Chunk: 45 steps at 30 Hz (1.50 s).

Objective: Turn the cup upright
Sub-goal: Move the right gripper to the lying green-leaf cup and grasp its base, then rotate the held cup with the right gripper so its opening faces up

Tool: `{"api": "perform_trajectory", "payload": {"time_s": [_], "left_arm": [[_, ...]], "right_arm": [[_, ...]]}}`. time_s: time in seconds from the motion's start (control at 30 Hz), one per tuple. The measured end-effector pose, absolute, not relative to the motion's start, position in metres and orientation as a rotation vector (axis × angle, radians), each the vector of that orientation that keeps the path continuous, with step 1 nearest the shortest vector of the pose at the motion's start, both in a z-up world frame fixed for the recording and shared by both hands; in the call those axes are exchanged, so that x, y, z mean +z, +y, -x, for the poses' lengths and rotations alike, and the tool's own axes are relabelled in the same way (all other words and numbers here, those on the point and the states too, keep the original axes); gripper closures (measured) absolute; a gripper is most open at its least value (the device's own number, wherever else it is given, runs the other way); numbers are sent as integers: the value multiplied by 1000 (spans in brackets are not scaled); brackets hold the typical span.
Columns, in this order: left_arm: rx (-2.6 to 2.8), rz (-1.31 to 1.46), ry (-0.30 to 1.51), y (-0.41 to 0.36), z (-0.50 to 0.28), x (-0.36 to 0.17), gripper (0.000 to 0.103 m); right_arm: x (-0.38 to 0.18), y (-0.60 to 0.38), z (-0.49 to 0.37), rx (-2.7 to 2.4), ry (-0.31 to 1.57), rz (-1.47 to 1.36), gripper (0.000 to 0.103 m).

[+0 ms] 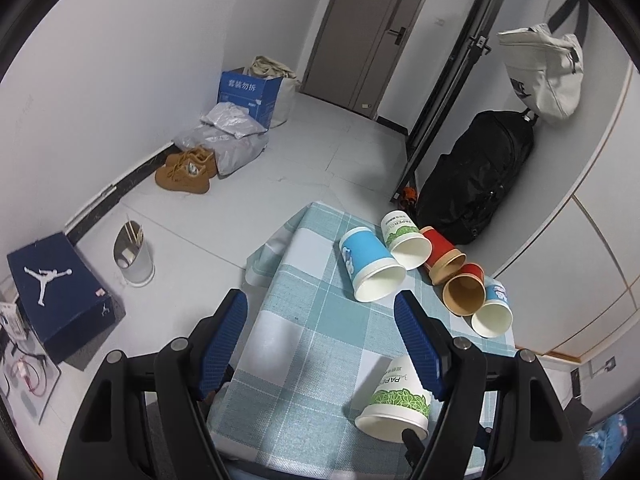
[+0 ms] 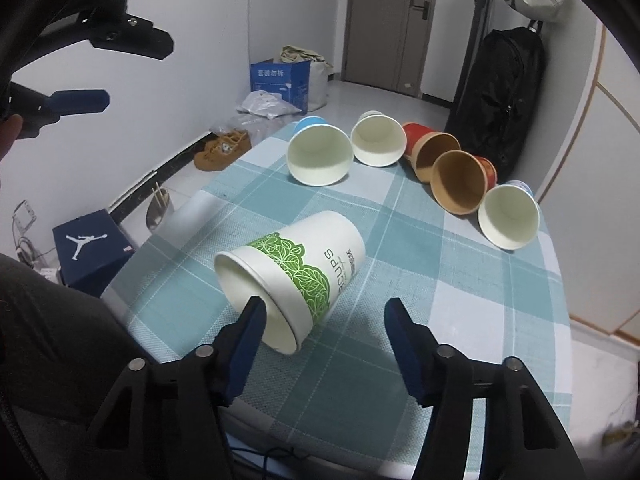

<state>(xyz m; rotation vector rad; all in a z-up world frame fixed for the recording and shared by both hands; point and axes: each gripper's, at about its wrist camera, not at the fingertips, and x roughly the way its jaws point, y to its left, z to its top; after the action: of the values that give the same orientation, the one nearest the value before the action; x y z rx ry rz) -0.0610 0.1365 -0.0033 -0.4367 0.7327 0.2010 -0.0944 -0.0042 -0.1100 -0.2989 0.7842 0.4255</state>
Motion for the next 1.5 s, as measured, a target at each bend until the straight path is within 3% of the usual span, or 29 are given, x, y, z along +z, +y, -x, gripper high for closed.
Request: {"api": "perform_trajectory", "payload": {"time_s": [0.27,0.33,0.43,0.97,1.3,1.5], "left_arm": [[198,434,742,134,60,-6,31],[197,429,741,133,60,-6,31],[196,428,739,132,62,-8,31],[175,413,746,126,62,-10,31],[151,409,749,121,60,-9,31],[140,385,771,114,56,-12,31]], "right_arm": [[-117,0,88,386,805,324,82],[-117,-2,86,346,800,344,98],[-113,-7,81,315,795,344,101],[-78,-41,69,419,855,233,101],[-34,-75,35,543,1068,183,101],[-56,-84,18,562,1373,185,101]]}}
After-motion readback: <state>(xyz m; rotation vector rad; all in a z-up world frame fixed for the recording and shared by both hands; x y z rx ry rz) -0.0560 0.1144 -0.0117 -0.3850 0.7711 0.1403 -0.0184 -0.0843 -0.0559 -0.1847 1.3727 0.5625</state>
